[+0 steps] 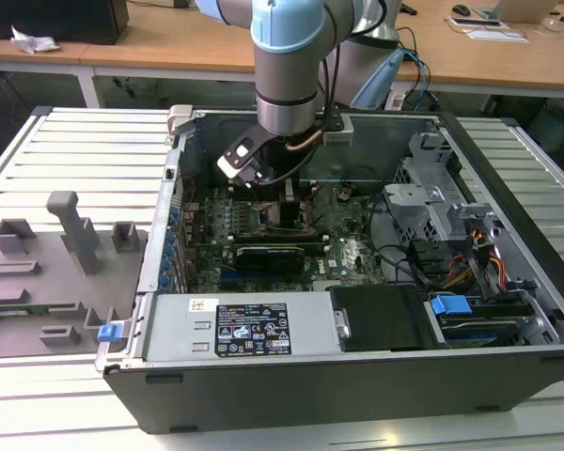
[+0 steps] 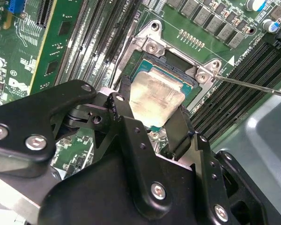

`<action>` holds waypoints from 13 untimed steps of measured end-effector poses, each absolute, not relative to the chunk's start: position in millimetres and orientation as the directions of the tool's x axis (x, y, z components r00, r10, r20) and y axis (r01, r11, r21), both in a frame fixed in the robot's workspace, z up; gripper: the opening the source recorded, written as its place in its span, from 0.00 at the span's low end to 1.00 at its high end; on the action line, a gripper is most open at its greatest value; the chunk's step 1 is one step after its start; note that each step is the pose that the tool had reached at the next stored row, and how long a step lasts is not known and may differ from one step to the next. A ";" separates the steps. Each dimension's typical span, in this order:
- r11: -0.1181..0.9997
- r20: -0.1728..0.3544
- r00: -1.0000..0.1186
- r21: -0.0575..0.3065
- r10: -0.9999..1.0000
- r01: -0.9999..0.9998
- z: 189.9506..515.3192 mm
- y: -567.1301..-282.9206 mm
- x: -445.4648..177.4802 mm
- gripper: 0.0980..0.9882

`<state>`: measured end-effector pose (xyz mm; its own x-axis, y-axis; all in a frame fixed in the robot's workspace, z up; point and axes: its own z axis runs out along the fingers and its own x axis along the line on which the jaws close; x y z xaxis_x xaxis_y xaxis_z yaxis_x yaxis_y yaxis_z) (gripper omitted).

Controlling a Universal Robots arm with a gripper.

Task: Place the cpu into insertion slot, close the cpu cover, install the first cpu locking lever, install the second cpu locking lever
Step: 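Place the cpu into insertion slot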

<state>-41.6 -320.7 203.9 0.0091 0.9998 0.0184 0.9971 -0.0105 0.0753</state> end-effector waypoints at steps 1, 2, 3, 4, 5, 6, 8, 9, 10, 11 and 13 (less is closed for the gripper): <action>-0.011 0.018 0.009 0.075 1.000 0.997 203.1 -320.4 -41.6 0.50; -0.011 0.018 0.009 0.075 1.000 0.997 202.0 -320.1 -41.6 0.50; -0.011 0.018 0.009 0.075 1.000 0.997 201.4 -319.8 -41.6 0.50; -0.011 0.018 0.009 0.075 1.000 0.997 200.8 -319.6 -41.6 0.50; -0.011 0.018 0.009 0.075 1.000 0.997 200.2 -319.4 -41.6 0.50; -0.010 0.018 0.009 0.075 1.000 0.997 200.0 -319.4 -41.7 0.50; -0.011 0.018 0.009 0.074 1.000 0.997 199.9 -319.5 -41.7 0.50; -0.011 0.018 0.009 0.075 1.000 0.997 199.8 -319.4 -41.6 0.50; -0.010 0.018 0.009 0.075 1.000 0.997 199.8 -319.4 -41.6 0.50; -0.011 0.018 0.009 0.075 1.000 0.997 199.8 -319.4 -41.6 0.50; -0.011 0.018 0.009 0.075 1.000 0.997 199.7 -319.4 -41.6 0.50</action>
<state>-41.6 -319.4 199.7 0.0092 0.9998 0.0181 0.9972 -0.0106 0.0747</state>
